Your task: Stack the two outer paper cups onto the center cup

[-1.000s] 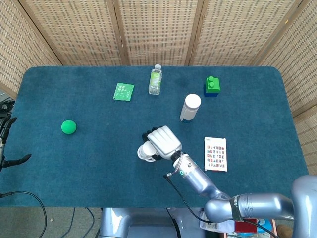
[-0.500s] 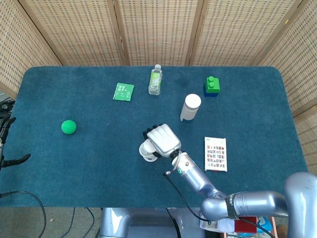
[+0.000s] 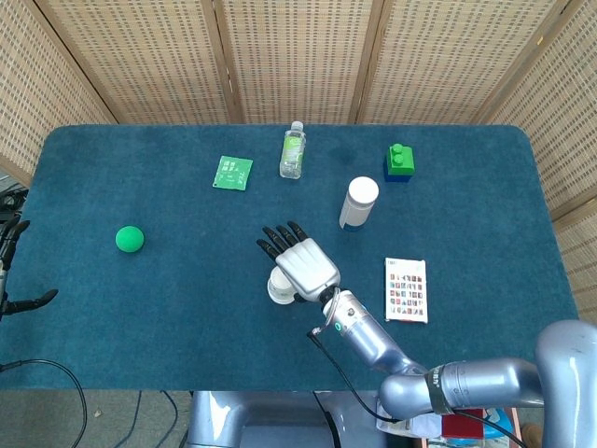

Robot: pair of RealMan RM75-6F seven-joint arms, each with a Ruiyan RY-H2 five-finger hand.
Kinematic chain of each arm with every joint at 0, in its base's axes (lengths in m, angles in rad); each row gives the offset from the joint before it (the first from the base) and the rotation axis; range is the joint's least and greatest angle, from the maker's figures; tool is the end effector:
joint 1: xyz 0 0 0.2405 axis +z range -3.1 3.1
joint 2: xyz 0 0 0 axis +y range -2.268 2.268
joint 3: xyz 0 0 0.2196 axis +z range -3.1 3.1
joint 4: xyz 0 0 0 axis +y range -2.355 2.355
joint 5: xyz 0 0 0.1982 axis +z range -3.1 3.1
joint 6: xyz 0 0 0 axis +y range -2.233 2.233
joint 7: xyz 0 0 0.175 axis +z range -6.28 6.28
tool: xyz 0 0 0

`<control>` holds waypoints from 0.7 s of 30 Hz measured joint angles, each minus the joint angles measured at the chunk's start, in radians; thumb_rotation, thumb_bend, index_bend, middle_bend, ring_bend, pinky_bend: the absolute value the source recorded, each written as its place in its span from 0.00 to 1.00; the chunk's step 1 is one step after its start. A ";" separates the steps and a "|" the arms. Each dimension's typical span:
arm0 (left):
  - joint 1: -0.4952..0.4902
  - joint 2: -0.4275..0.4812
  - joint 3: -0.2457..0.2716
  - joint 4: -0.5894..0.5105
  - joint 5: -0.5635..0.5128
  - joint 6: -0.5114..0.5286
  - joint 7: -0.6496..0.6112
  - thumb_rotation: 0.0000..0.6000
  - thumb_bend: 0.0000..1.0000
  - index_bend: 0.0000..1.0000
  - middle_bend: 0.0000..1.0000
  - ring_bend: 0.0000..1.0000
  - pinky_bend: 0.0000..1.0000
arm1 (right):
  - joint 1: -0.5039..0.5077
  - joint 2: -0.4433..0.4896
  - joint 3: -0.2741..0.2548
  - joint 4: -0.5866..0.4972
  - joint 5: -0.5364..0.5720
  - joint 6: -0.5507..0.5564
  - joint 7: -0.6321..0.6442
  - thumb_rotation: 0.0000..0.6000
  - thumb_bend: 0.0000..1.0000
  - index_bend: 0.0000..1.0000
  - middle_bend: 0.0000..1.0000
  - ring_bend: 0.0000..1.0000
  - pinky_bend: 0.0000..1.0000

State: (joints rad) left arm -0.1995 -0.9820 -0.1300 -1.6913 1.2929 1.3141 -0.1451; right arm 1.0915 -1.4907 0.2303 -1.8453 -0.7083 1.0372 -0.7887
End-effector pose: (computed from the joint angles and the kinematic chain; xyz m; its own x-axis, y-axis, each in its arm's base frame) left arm -0.2760 0.2531 0.1862 0.2674 0.0278 0.9632 0.9596 0.0830 -0.2688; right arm 0.0209 -0.3188 -0.0154 0.5757 -0.2076 0.7909 -0.7272 -0.5721 0.3792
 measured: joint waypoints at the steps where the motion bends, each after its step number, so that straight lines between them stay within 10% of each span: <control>1: 0.000 0.000 0.000 0.000 0.000 0.000 -0.001 1.00 0.18 0.00 0.00 0.00 0.00 | 0.001 0.001 -0.001 -0.001 0.001 0.002 0.000 1.00 0.20 0.08 0.00 0.00 0.02; 13: 0.007 -0.005 -0.002 0.005 0.012 0.022 -0.002 1.00 0.18 0.00 0.00 0.00 0.00 | -0.055 0.073 -0.058 -0.047 -0.087 0.049 0.032 1.00 0.00 0.00 0.00 0.00 0.00; 21: 0.029 -0.042 0.006 0.027 0.044 0.072 -0.004 1.00 0.18 0.00 0.00 0.00 0.00 | -0.247 0.162 -0.181 -0.048 -0.415 0.216 0.231 1.00 0.00 0.00 0.00 0.00 0.00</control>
State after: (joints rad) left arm -0.1707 -1.0237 -0.1235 -1.6639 1.3364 1.3858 -0.1488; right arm 0.8446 -1.3284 0.0492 -1.8936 -1.1232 1.2536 -0.5573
